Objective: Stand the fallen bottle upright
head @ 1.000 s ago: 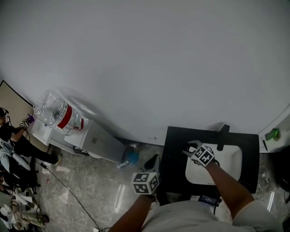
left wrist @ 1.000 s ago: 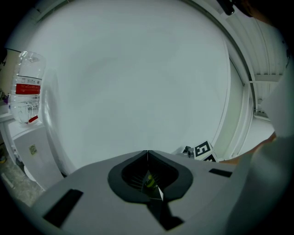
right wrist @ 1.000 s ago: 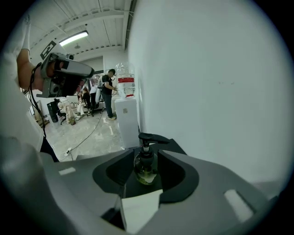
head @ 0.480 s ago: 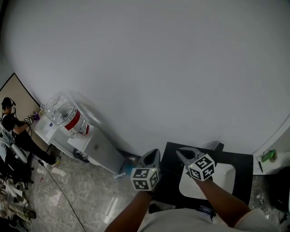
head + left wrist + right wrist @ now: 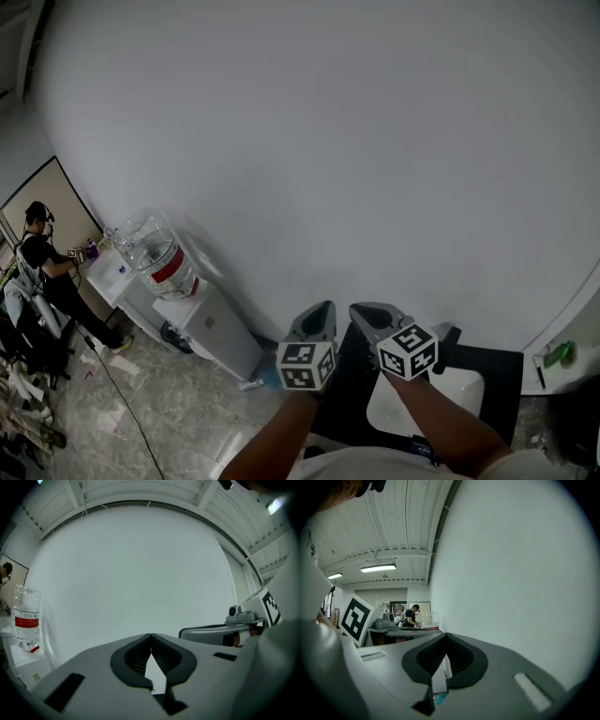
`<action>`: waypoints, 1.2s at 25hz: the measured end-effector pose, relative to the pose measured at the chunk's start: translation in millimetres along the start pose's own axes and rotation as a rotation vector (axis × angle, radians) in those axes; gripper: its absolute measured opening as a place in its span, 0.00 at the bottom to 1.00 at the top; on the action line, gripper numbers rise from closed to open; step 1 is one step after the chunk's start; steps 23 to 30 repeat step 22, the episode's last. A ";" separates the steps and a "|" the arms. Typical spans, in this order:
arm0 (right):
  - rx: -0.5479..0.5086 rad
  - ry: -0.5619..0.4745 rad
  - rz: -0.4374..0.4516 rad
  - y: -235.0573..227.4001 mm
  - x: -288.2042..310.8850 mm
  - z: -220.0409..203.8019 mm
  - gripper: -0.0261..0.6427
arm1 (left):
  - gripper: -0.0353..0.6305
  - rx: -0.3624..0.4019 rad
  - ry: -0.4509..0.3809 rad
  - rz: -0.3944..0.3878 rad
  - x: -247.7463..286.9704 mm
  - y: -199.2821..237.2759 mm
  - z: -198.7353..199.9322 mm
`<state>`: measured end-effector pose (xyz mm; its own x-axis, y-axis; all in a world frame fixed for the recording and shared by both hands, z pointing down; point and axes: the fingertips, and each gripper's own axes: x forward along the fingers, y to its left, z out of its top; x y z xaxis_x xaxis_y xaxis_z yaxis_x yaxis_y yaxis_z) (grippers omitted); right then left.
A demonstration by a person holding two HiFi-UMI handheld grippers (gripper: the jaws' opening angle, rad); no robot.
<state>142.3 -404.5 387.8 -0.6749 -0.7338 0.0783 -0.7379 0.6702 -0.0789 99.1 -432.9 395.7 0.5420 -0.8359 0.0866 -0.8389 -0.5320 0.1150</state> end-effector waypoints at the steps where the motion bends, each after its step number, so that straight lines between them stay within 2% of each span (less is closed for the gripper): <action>1: -0.004 -0.004 0.003 0.6 -0.5 2.4 0.04 | 0.06 0.001 0.000 0.001 0.2 -1.0 0.8; 7: 0.011 -0.016 0.016 3.0 -9.2 5.9 0.04 | 0.06 -0.019 -0.006 0.008 -4.0 -7.3 1.7; 30: 0.019 -0.038 0.035 18.7 -23.2 14.0 0.04 | 0.06 -0.016 -0.014 0.012 -17.5 -16.2 3.4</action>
